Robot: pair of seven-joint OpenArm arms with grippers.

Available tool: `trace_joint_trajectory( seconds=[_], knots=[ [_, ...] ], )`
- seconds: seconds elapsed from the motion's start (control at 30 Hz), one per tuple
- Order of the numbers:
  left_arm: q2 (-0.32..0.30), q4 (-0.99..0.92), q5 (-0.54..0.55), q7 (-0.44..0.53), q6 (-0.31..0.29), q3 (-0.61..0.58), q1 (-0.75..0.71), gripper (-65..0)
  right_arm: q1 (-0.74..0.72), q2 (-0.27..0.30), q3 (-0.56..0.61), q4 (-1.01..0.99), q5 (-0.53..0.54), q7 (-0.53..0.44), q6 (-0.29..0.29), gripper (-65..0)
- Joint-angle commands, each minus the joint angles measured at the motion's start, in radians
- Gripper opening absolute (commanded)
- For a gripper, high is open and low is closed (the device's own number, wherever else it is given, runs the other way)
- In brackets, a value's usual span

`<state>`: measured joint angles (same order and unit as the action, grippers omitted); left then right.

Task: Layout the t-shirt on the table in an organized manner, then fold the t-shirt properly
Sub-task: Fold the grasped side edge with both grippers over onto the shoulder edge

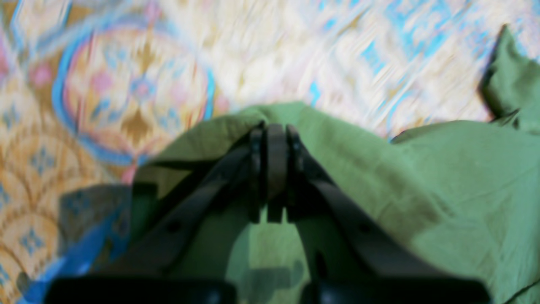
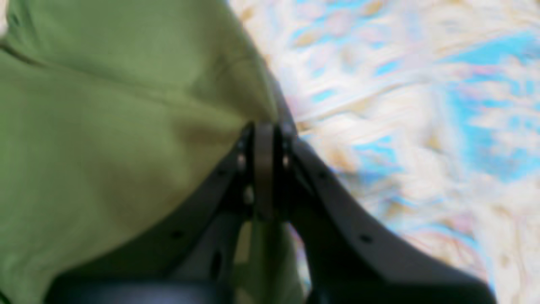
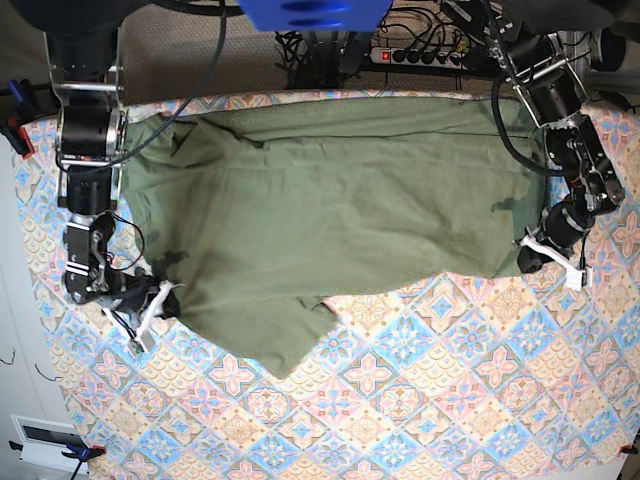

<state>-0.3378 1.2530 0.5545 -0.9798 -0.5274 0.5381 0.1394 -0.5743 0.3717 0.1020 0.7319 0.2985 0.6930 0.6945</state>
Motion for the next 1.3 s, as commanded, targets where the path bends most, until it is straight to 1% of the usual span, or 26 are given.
trace_joint_trajectory(
  seconds=[0.0, 0.07, 0.17, 0.23, 0.3, 0.4, 0.5, 0.63, 0.73, 0.87, 1.13, 1.23, 1.27],
  knots=[
    [-0.014, 0.018, 0.017, 0.015, -0.004, 0.001, 0.015, -65.0, -0.008, 0.014, -0.026, 0.036, 0.012, 0.004, 0.004, -64.2],
    [-0.014, 0.018, 0.017, 0.015, -0.004, -0.019, 0.035, -65.0, 0.032, 0.014, -0.060, 0.087, 0.012, 0.029, 0.004, -64.2],
    [-0.014, 0.018, 0.017, 0.015, -0.004, -0.051, 0.041, -65.0, 0.076, 0.019, -0.083, 0.151, 0.012, 0.032, 0.004, -64.2],
    [-0.014, 0.018, 0.017, 0.015, -0.006, -0.054, 0.042, -65.0, 0.099, 0.042, -0.103, 0.190, 0.012, 0.041, 0.004, -64.2],
    [-0.016, 0.018, 0.019, 0.015, -0.007, -0.051, 0.042, -65.0, 0.112, 0.046, -0.130, 0.220, 0.012, 0.061, 0.004, -64.2],
    [-0.019, 0.018, 0.043, 0.015, -0.038, -0.051, 0.042, -65.0, 0.142, 0.046, -0.187, 0.271, 0.012, 0.084, 0.004, -64.2],
    [-0.022, 0.018, 0.097, 0.015, -0.044, -0.049, 0.035, -65.0, 0.159, 0.046, -0.233, 0.320, 0.012, 0.119, 0.004, -64.2],
    [-0.056, 0.018, 0.161, 0.015, -0.046, -0.049, 0.009, -65.0, 0.168, 0.046, -0.275, 0.380, 0.012, 0.190, 0.004, -64.2],
    [-0.082, 0.018, 0.226, 0.015, -0.046, -0.049, -0.011, -65.0, 0.215, 0.046, -0.316, 0.447, 0.012, 0.215, 0.004, -64.2],
    [-0.125, 0.018, 0.319, 0.015, -0.046, -0.048, -0.048, -65.0, 0.261, 0.046, -0.333, 0.544, 0.014, 0.256, 0.004, -64.2],
    [-0.185, 0.018, 0.487, 0.015, -0.046, -0.048, -0.133, -65.0, 0.354, 0.046, -0.397, 0.704, 0.014, 0.305, 0.004, -64.2],
    [-0.186, 0.018, 0.533, 0.015, -0.046, -0.048, -0.166, -65.0, 0.383, 0.046, -0.417, 0.737, 0.015, 0.322, 0.004, -64.2],
    [-0.195, 0.020, 0.545, 0.015, -0.046, -0.048, -0.177, -65.0, 0.392, 0.046, -0.427, 0.748, 0.015, 0.322, 0.004, -64.2]
  ],
)
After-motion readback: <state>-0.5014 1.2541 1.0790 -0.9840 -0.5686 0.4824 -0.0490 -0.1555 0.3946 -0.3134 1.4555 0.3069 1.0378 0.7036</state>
